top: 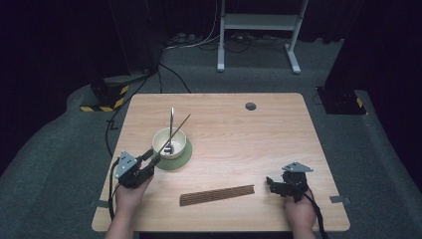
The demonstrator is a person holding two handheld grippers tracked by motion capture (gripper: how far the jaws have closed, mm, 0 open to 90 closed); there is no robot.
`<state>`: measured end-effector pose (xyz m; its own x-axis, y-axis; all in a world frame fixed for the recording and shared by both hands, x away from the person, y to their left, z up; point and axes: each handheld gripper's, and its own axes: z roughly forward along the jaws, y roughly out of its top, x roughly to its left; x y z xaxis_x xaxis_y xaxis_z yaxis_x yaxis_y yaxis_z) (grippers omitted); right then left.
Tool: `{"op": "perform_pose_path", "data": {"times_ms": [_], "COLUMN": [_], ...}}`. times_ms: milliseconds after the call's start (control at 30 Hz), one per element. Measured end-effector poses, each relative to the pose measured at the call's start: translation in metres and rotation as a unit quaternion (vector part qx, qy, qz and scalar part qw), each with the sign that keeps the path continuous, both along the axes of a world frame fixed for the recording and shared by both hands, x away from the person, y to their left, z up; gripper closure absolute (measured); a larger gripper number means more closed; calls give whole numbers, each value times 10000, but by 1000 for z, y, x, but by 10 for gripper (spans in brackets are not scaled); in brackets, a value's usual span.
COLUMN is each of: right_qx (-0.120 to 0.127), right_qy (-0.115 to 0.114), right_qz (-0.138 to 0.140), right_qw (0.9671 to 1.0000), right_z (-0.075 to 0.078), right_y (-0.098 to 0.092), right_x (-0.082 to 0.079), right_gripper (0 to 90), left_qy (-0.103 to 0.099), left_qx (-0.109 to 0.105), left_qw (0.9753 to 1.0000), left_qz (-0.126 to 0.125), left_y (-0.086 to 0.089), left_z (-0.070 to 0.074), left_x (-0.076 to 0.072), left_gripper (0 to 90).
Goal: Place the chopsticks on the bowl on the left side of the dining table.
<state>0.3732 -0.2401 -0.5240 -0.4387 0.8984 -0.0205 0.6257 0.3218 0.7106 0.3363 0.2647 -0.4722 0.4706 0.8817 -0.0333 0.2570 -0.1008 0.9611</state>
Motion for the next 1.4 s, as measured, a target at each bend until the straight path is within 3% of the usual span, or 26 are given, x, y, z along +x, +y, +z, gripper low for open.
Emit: {"op": "perform_pose_path", "data": {"times_ms": [67,200,233,333,400,467,533,667,700,767,867,1067,1300,1400], "right_qx": [1,-13,-12,-13,-13,-12,-12,-10,-11,7,7,24,22,19], "right_qy": [37,36,35,36,37,36,35,36,36,53,52,69,69,67], "right_qz": [21,43,44,48,49,52,53,54,55,39,41,26,33,34], "right_qw": [10000,10000,10000,10000,10000,10000,10000,10000,10000,10000,10000,10000,10000,10000], "right_z": [1,1,1,1,1,1,1,1,1,1,1,1,1,1], "right_y": [0,-1,-1,-1,-1,-1,-1,0,0,0,0,1,1,1], "right_x": [0,0,0,0,0,0,0,0,0,0,0,-1,-1,-1], "right_gripper": [134,135,135,135,135,135,134,135,135,135,135,135,135,135], "left_qy": [25,-24,11,60,163,215,316,778,916,1020,1073,1306,1303,1305], "left_qx": [38,254,266,362,488,475,498,742,773,923,1039,1058,1078,1198], "left_qw": [10000,9989,9982,9972,9951,9946,9922,9836,9804,9753,9710,9650,9622,9586], "left_qz": [-64,-382,-532,-645,-841,-894,-1095,-1447,-1562,-1726,-1864,-2014,-2137,-2229], "left_y": [-3,-26,-37,-46,-55,-58,-65,-75,-78,-85,-90,-92,-94,-95], "left_z": [1,3,2,0,-4,-5,-11,-27,-31,-38,-41,-47,-49,-49], "left_x": [-1,-8,-10,-10,-10,-10,-9,-1,1,2,1,2,0,-1], "left_gripper": [602,601,601,601,601,594,591,575,573,570,562,541,540,530]}}
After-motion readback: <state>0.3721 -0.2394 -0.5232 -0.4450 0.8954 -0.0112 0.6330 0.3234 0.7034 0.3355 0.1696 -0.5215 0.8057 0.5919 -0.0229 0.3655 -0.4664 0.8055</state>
